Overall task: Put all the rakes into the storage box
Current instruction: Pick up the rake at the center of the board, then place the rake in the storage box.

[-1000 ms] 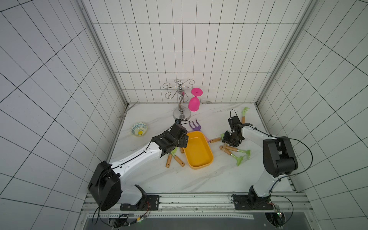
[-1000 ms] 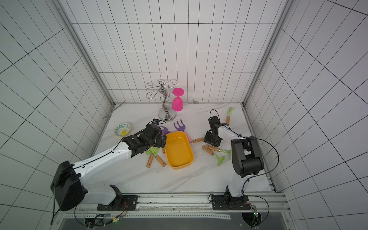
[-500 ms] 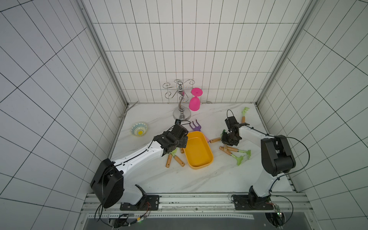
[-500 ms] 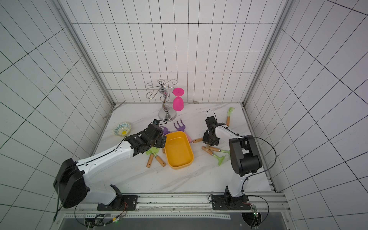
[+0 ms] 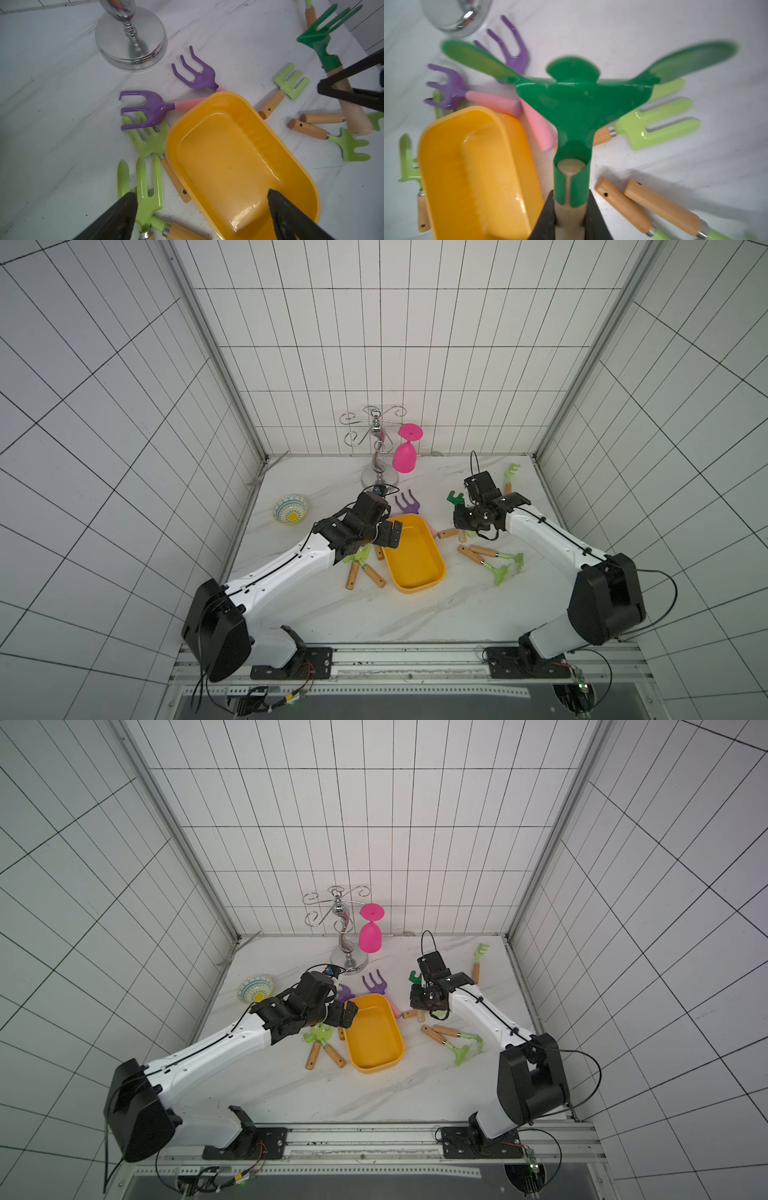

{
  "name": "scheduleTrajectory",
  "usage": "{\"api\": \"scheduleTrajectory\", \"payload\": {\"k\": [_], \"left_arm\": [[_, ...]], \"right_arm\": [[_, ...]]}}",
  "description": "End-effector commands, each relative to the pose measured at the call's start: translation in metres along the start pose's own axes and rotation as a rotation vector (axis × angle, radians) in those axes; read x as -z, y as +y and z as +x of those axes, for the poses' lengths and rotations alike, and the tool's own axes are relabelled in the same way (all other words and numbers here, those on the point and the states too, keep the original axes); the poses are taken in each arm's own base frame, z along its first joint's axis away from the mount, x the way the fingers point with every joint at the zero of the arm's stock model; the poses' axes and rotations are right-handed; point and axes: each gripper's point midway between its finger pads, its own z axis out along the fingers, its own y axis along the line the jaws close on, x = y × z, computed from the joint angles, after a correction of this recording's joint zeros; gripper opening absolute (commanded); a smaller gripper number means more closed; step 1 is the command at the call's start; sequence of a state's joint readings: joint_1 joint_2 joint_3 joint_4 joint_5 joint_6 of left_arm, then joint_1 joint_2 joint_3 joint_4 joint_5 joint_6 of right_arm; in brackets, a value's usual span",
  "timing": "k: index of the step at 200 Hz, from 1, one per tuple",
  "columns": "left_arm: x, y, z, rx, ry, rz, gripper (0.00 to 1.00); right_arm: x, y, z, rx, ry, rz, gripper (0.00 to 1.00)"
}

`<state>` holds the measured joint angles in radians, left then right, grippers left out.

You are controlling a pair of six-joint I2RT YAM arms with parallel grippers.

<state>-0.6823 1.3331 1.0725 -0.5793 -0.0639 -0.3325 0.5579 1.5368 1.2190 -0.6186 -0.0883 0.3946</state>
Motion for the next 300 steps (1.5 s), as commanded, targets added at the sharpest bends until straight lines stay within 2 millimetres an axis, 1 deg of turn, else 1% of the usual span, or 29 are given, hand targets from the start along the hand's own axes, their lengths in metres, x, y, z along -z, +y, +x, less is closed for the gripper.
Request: {"api": "scheduleTrajectory", "payload": {"k": [1,12,24,43,53,80,102,113,134,155,179,194,205,218,227,242,261,270,281,300], "left_arm": [[0.010,0.013,-0.009,0.148,-0.035,0.075,0.99],[0.011,0.033,-0.009,0.236,-0.043,0.064,0.99],[0.012,0.053,-0.008,0.306,-0.048,0.050,0.98],[0.016,0.071,-0.007,0.344,-0.059,0.027,0.98],[0.019,0.078,-0.008,0.347,-0.061,0.007,0.98],[0.022,0.094,-0.003,0.371,-0.049,-0.054,0.98],[0.021,0.100,0.000,0.384,-0.041,-0.081,0.98],[0.021,0.101,0.002,0.392,-0.035,-0.087,0.98],[0.018,0.103,0.007,0.405,-0.015,-0.096,0.98],[0.014,0.104,0.013,0.414,0.017,-0.104,0.98],[0.012,0.102,0.018,0.419,0.067,-0.107,0.98],[0.010,0.102,0.020,0.425,0.079,-0.105,0.98],[0.009,0.103,0.022,0.425,0.083,-0.109,0.98],[0.009,0.102,0.021,0.421,0.079,-0.105,0.98],[0.009,0.102,0.021,0.418,0.078,-0.102,0.97],[0.008,0.101,0.020,0.414,0.076,-0.097,0.97],[0.005,0.100,0.019,0.410,0.084,-0.092,0.97],[0.003,0.100,0.019,0.407,0.089,-0.090,0.97],[0.003,0.098,0.016,0.394,0.088,-0.088,0.98],[0.004,0.092,0.007,0.343,0.073,-0.086,0.98]], "right_arm": [[0.014,0.051,0.005,0.160,0.004,-0.076,0.09],[0.012,0.074,0.016,0.229,0.020,-0.104,0.09],[0.005,0.094,0.029,0.306,0.038,-0.118,0.09],[-0.011,0.112,0.052,0.398,0.084,-0.105,0.09],[-0.020,0.118,0.063,0.424,0.111,-0.101,0.09],[-0.040,0.121,0.084,0.426,0.153,-0.097,0.09],[-0.055,0.113,0.095,0.415,0.183,-0.064,0.09],[-0.063,0.107,0.099,0.408,0.194,-0.039,0.09],[-0.080,0.102,0.104,0.395,0.203,-0.013,0.09],[-0.097,0.104,0.106,0.379,0.222,0.004,0.10],[-0.110,0.104,0.110,0.343,0.246,0.016,0.11],[-0.113,0.106,0.112,0.326,0.249,0.008,0.16],[-0.114,0.108,0.112,0.323,0.241,-0.001,0.22],[-0.115,0.113,0.113,0.338,0.235,-0.015,0.28],[-0.116,0.115,0.115,0.351,0.233,-0.015,0.34],[-0.117,0.119,0.118,0.380,0.238,-0.023,0.40],[-0.114,0.116,0.118,0.402,0.243,-0.002,0.58],[-0.108,0.113,0.113,0.415,0.229,0.021,0.62],[-0.095,0.109,0.105,0.427,0.209,0.039,0.65],[-0.059,0.109,0.086,0.457,0.148,0.040,0.72]]}}
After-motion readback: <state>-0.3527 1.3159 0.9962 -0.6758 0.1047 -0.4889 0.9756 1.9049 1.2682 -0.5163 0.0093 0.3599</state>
